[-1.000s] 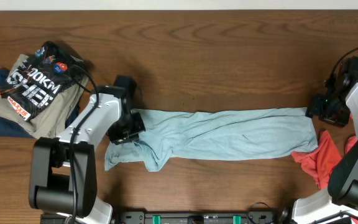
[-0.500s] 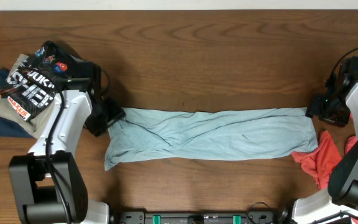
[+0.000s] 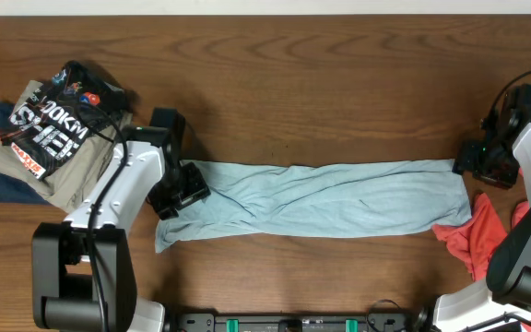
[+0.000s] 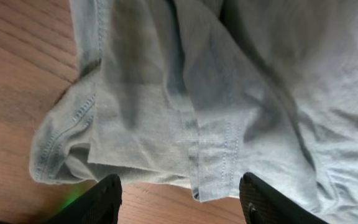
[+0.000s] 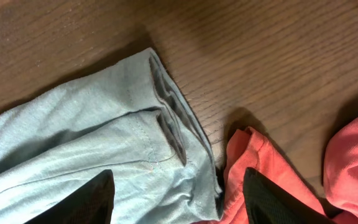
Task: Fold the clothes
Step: 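Grasp the shirt's right end with the right gripper, then carry the right end leftward toward the left gripper to fold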
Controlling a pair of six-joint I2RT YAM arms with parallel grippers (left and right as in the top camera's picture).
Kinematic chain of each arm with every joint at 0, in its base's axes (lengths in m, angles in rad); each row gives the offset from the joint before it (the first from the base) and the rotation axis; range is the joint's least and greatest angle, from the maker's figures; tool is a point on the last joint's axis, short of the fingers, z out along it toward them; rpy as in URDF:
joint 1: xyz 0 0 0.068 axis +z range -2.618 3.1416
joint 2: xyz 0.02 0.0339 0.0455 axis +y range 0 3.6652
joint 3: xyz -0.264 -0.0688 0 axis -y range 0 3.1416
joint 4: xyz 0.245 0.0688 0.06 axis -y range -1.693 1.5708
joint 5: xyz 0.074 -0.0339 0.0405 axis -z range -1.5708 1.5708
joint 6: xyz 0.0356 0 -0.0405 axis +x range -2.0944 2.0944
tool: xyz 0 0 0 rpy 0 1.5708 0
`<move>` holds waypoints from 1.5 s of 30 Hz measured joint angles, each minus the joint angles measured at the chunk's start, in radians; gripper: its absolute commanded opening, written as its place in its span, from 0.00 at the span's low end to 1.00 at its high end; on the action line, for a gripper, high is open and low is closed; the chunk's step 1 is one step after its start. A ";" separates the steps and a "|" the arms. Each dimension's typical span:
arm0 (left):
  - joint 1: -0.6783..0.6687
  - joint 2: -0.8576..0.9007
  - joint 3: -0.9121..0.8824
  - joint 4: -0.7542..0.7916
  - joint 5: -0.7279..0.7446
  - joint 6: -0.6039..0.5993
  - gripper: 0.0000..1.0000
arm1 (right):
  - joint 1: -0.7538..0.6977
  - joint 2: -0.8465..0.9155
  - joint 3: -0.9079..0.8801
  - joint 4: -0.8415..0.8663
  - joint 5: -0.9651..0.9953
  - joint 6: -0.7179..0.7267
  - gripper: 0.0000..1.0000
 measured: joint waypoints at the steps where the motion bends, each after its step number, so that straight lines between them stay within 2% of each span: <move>1: 0.000 0.000 0.000 0.001 0.000 0.001 0.63 | 0.000 0.000 0.000 0.004 0.000 -0.003 0.68; 7: 0.000 0.000 -0.001 0.002 0.000 0.008 0.63 | 0.000 0.000 -0.044 0.069 -0.013 -0.087 0.70; 15: 0.000 0.000 -0.001 0.006 0.000 0.023 0.62 | 0.000 0.000 -0.211 0.196 -0.025 -0.196 0.66; 22: 0.000 0.000 -0.001 0.005 0.000 0.025 0.63 | -0.001 -0.008 -0.290 0.307 -0.034 -0.226 0.69; 26: 0.000 0.000 -0.001 0.005 0.000 0.025 0.62 | -0.006 -0.026 -0.316 0.344 -0.042 -0.231 0.67; 29: 0.000 0.000 -0.001 0.005 0.000 0.025 0.63 | -0.007 -0.027 -0.321 0.355 -0.057 -0.235 0.57; 31: 0.000 0.000 -0.001 0.005 0.000 0.025 0.63 | -0.007 -0.027 -0.323 0.364 -0.075 -0.240 0.44; 34: 0.000 0.000 -0.001 0.005 0.000 0.025 0.62 | -0.006 -0.027 -0.325 0.375 -0.099 -0.238 0.31; 39: 0.000 0.000 -0.001 0.005 0.000 0.025 0.62 | -0.006 -0.027 -0.327 0.387 -0.117 -0.229 0.01; 45: 0.000 0.000 0.006 -0.006 0.000 0.037 0.62 | -0.006 -0.018 -0.290 0.341 -0.100 -0.212 0.01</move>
